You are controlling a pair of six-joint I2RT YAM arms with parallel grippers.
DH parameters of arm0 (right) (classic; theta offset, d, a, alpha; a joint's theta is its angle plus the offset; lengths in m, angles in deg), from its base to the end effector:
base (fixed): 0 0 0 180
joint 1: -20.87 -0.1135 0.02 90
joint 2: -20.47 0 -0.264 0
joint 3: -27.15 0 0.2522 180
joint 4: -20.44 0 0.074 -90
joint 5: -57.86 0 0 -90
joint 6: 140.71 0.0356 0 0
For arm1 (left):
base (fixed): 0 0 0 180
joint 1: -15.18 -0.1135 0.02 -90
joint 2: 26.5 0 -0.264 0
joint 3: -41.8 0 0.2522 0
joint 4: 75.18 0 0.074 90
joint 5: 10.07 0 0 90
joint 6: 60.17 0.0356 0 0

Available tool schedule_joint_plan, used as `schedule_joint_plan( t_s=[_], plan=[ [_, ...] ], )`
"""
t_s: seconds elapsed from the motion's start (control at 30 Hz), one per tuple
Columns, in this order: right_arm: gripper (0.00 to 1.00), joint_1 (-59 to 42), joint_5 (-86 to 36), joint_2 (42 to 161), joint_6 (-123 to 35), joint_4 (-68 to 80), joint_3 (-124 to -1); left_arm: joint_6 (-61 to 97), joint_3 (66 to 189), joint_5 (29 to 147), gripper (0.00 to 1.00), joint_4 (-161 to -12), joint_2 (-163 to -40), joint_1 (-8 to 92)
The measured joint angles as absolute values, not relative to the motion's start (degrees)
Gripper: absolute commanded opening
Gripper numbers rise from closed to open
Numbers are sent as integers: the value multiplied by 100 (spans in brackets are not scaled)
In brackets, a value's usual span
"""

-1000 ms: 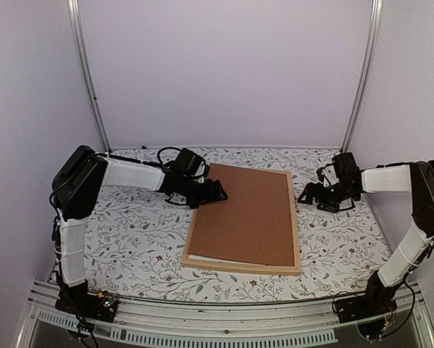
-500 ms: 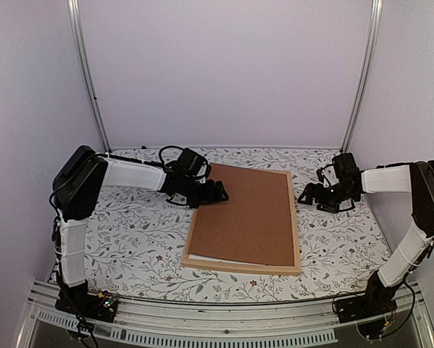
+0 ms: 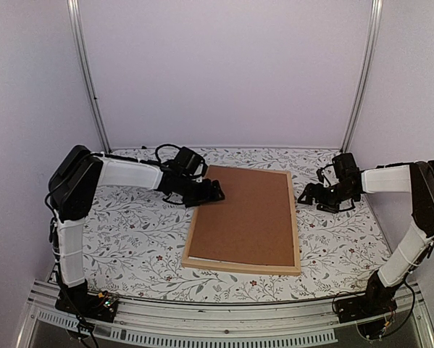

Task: Put the photo into the frame
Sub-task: Place the backboard on the mat board.

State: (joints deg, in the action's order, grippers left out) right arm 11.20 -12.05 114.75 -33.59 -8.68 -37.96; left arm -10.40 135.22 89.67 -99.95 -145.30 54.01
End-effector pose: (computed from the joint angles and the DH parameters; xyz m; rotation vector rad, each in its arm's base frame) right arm 0.3098 0.0652 0.1624 0.0386 2.6188 0.6229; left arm 0.3428 -0.2837 0.1530 0.0486 2.6038 -0.7716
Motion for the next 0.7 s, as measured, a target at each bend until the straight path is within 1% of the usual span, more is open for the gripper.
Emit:
schedule_joint_plan(
  t_s=[0.4, 0.7],
  plan=[
    [94, 1120, -1205, 11475, -3359, -870, -3796, -1023, 13338, 8963, 87, -10063, -14014, 5246],
    [94, 1120, -1198, 11475, -3359, -870, -3796, -898, 13318, 8845, 87, -10063, -13953, 5147]
  ],
)
